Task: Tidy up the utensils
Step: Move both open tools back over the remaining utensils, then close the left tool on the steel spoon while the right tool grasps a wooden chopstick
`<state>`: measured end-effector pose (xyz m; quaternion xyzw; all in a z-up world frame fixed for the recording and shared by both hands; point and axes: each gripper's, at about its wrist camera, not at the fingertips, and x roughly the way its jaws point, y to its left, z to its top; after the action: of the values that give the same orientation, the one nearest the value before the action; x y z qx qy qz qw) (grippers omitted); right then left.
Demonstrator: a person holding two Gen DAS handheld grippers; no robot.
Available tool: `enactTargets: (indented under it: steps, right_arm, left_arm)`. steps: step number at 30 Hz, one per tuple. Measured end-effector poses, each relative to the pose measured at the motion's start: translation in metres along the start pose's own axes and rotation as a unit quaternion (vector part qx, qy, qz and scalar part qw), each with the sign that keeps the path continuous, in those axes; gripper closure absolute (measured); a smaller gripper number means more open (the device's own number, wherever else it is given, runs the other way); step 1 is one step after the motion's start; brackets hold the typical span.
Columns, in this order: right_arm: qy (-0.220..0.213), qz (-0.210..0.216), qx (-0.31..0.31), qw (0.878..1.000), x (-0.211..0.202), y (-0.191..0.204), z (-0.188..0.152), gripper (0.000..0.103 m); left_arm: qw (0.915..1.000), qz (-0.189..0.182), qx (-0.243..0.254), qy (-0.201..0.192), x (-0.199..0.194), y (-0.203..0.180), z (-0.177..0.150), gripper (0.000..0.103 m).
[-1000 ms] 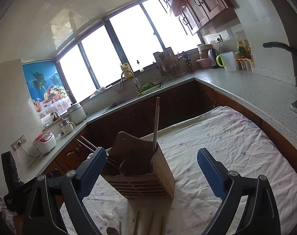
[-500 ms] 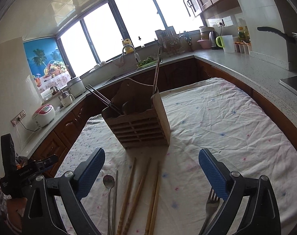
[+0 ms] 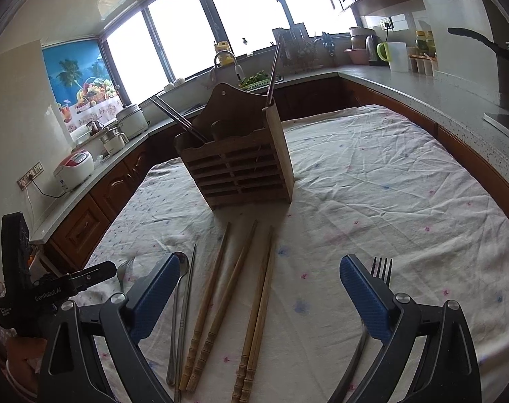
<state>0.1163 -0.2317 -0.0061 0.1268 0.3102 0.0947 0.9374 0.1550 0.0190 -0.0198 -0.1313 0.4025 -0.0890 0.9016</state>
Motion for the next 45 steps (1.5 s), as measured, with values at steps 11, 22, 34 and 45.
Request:
enactTargets:
  steps: [11,22,34,45]
  right_arm:
    - [0.03,-0.002,0.003,1.0,0.019,-0.001,0.001,0.029]
    - [0.086,0.001,-0.006,0.996,0.065,0.002,0.014,0.067]
    - [0.153,-0.032,-0.024,0.987,0.121,-0.008,0.01,0.092]
    - [0.163,-0.052,-0.061,0.983,0.132,-0.001,0.015,0.096]
  left_arm:
    - [0.9999,-0.003,0.013,0.007,0.012,-0.009,0.007,0.016]
    - [0.9982,-0.013,0.043,0.039,0.05,-0.02,0.023,0.033]
    - [0.9948,-0.009,0.067,0.076,0.093,-0.029,0.023,0.049]
    - [0.9917,-0.009,0.102,0.078,0.107,-0.044,0.026,0.069]
